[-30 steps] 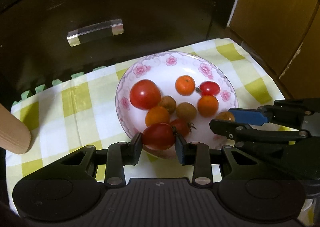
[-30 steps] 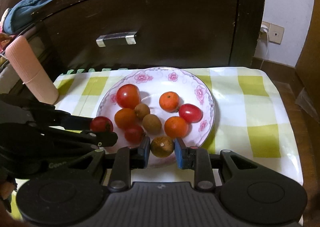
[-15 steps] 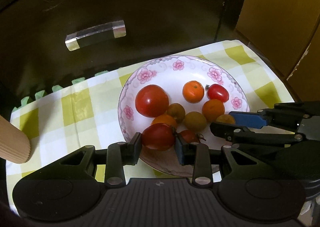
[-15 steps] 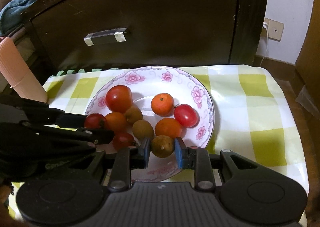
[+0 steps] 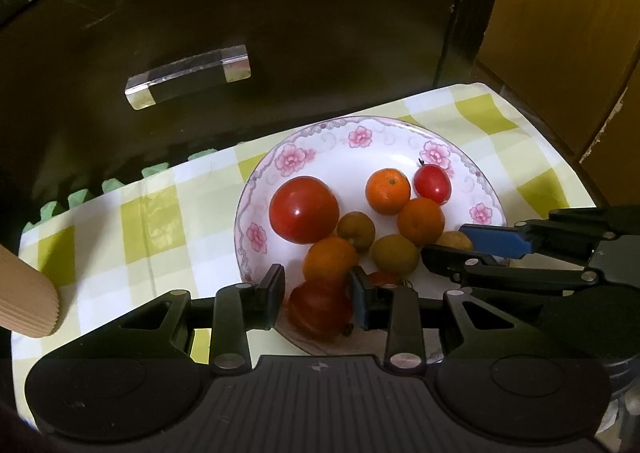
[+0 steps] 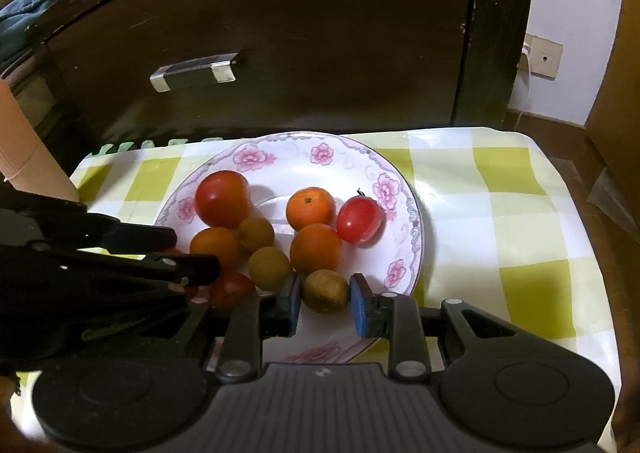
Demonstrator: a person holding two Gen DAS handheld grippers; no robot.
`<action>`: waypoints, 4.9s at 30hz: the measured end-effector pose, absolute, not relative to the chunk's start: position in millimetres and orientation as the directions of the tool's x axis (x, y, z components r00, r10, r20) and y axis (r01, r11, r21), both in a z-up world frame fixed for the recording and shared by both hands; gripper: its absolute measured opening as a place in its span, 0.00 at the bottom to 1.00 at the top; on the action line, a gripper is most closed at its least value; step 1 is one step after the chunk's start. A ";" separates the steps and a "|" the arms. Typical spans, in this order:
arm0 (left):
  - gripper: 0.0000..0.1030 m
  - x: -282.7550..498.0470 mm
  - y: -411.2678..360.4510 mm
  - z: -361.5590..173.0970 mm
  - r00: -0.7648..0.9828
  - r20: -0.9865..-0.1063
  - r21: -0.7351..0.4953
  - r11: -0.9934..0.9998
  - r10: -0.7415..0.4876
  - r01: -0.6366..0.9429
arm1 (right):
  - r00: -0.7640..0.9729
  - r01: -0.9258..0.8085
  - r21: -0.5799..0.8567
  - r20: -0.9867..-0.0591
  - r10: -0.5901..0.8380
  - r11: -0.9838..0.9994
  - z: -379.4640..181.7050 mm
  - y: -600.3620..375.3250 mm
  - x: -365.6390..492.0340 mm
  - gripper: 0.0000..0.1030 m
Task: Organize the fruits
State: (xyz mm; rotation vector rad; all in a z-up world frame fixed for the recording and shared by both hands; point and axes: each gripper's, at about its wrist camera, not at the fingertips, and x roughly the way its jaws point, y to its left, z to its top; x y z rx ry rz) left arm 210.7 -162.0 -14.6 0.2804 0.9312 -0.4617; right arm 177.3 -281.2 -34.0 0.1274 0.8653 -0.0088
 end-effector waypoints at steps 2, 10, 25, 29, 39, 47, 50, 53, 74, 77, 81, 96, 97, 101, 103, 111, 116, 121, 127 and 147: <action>0.45 210.5 -161.3 -13.5 0.515 -0.818 0.037 0.869 -0.257 0.493 | 0.651 0.065 0.107 -0.758 0.039 0.992 -33.5 -281.5 177.4 0.26; 0.56 210.7 -157.4 -5.7 0.542 -0.805 0.052 0.881 -0.242 0.471 | 0.666 0.078 0.105 -0.746 0.026 0.991 -26.9 -281.5 174.8 0.30; 0.82 199.0 -135.1 17.1 0.612 -0.764 0.064 0.920 -0.204 0.386 | 0.692 0.090 0.111 -0.721 0.017 0.990 -10.6 -279.1 164.7 0.41; 0.83 195.7 -130.2 18.6 0.610 -0.767 0.055 0.927 -0.199 0.372 | 0.698 0.084 0.092 -0.716 0.007 0.992 -6.4 -275.4 160.0 0.44; 0.97 173.0 -124.6 31.4 0.675 -0.720 0.113 0.933 -0.160 0.342 | 0.711 0.103 0.093 -0.703 -0.007 0.990 4.3 -274.0 144.1 0.47; 1.00 147.8 -112.3 43.0 0.697 -0.691 0.077 0.939 -0.192 0.335 | 0.722 0.116 0.110 -0.692 -0.007 0.987 17.8 -269.3 118.3 0.48; 1.00 141.0 -109.4 45.3 0.699 -0.687 0.068 0.940 -0.198 0.334 | 0.727 0.125 0.125 -0.687 -0.005 0.984 21.3 -266.9 108.3 0.48; 1.00 134.3 -108.7 44.2 0.697 -0.690 0.073 0.940 -0.194 0.334 | 0.724 0.131 0.127 -0.690 -0.008 0.983 22.0 -263.3 100.6 0.48; 1.00 81.5 -80.5 41.3 0.651 -0.725 -0.014 0.949 -0.226 0.314 | 0.712 0.131 0.170 -0.702 0.026 0.977 23.3 -242.1 46.1 0.48; 1.00 67.4 -76.3 40.9 0.664 -0.716 0.002 0.951 -0.215 0.310 | 0.708 0.132 0.175 -0.706 0.031 0.976 22.2 -237.3 36.2 0.48; 1.00 53.4 -69.8 42.3 0.666 -0.715 0.003 0.952 -0.212 0.307 | 0.703 0.130 0.180 -0.710 0.037 0.975 22.5 -229.8 22.5 0.48; 1.00 17.7 -54.7 46.1 0.654 -0.724 -0.001 0.948 -0.221 0.320 | 0.702 0.152 0.214 -0.711 0.047 0.965 20.6 -212.7 -21.2 0.48; 1.00 16.0 -55.1 46.9 0.656 -0.724 0.007 0.948 -0.215 0.318 | 0.701 0.153 0.213 -0.711 0.046 0.965 20.5 -211.7 -22.9 0.48; 1.00 13.2 -52.5 47.3 0.653 -0.725 -0.003 0.949 -0.220 0.316 | 0.702 0.153 0.218 -0.711 0.049 0.964 20.6 -209.5 -27.2 0.48; 1.00 9.5 -51.1 49.9 0.668 -0.710 -0.002 0.949 -0.223 0.315 | 0.709 0.153 0.220 -0.704 0.048 0.964 22.0 -207.9 -29.9 0.48; 1.00 5.4 -52.9 53.9 0.671 -0.706 0.012 0.943 -0.227 0.332 | 0.723 0.151 0.237 -0.688 0.056 0.960 25.4 -208.1 -35.5 0.48; 1.00 8.0 -48.2 48.7 0.637 -0.731 -0.043 0.947 -0.247 0.318 | 0.721 0.151 0.234 -0.690 0.054 0.960 25.2 -207.0 -35.7 0.48; 1.00 9.8 -48.2 42.7 0.609 -0.752 -0.057 0.945 -0.252 0.321 | 0.712 0.158 0.226 -0.701 0.048 0.961 21.9 -206.5 -35.9 0.48; 1.00 12.9 -45.2 35.2 0.582 -0.774 -0.071 0.948 -0.249 0.310 | 0.691 0.166 0.210 -0.721 0.038 0.963 16.8 -204.4 -36.4 0.48; 1.00 12.1 -51.3 27.2 0.601 -0.779 0.008 0.957 -0.176 0.290 | 0.669 0.168 0.194 -0.743 0.033 0.967 9.6 -200.9 -34.7 0.48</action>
